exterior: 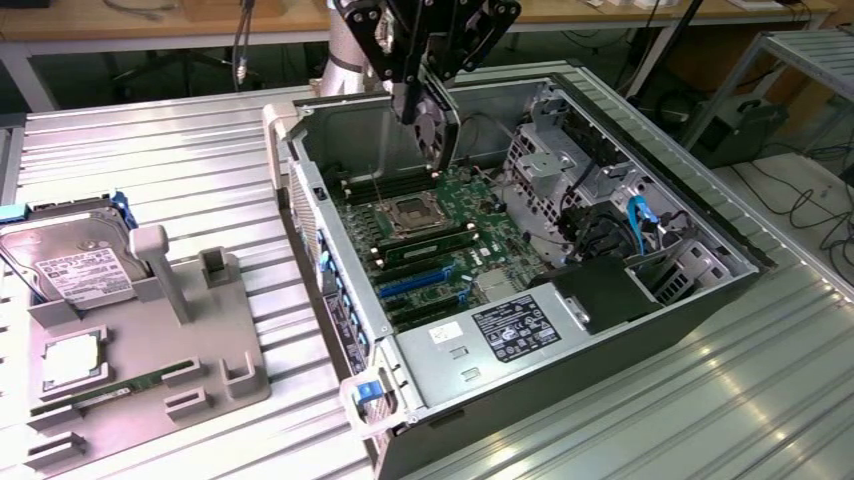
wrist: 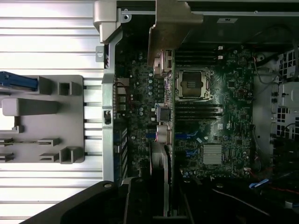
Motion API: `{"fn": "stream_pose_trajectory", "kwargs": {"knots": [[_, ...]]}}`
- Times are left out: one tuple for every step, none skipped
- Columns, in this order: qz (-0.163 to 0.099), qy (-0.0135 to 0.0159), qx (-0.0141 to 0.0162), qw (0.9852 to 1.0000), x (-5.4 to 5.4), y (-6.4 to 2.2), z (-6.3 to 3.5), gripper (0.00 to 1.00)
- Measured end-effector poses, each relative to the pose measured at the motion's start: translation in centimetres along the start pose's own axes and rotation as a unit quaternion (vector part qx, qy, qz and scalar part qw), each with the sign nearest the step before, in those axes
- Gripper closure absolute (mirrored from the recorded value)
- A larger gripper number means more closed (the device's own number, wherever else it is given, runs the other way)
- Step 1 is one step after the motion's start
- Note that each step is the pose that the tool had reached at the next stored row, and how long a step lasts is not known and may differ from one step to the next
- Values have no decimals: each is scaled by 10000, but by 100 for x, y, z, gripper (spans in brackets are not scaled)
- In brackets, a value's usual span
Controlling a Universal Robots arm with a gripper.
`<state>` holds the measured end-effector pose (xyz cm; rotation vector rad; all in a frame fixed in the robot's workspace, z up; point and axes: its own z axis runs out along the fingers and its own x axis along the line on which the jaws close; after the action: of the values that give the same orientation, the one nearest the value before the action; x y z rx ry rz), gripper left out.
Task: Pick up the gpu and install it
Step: 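Pick up the gpu and move the gpu toward the slot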
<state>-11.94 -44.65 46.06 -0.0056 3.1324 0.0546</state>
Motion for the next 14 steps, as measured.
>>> {"fn": "stream_pose_trajectory", "kwargs": {"knots": [[0, 0, 0, 10000, -13, 0, 1, 72], [0, 0, 0, 10000, -32, 0, 1, 72], [-1, 0, 0, 10000, -54, 0, 1, 72], [-1, 0, 0, 10000, -70, 0, 2, 72], [0, 0, 0, 10000, -92, 0, 2, 72], [-1, 0, 0, 10000, -119, -1, 2, 72], [-1, 0, 1, 10000, -150, 0, 3, 72], [-2, 0, 0, 10000, -174, 0, 4, 72], [-2, 0, 0, 10000, -194, -1, 5, 72], [-3, 0, 0, 10000, -231, -1, 6, 72], [-3, 0, 0, 10000, -255, -1, 7, 72], [-4, 0, 0, 10000, -280, -1, 8, 72], [-4, 0, 0, 10000, -302, -1, 9, 72], [-5, 0, 0, 10000, -321, -1, 10, 72]]}}
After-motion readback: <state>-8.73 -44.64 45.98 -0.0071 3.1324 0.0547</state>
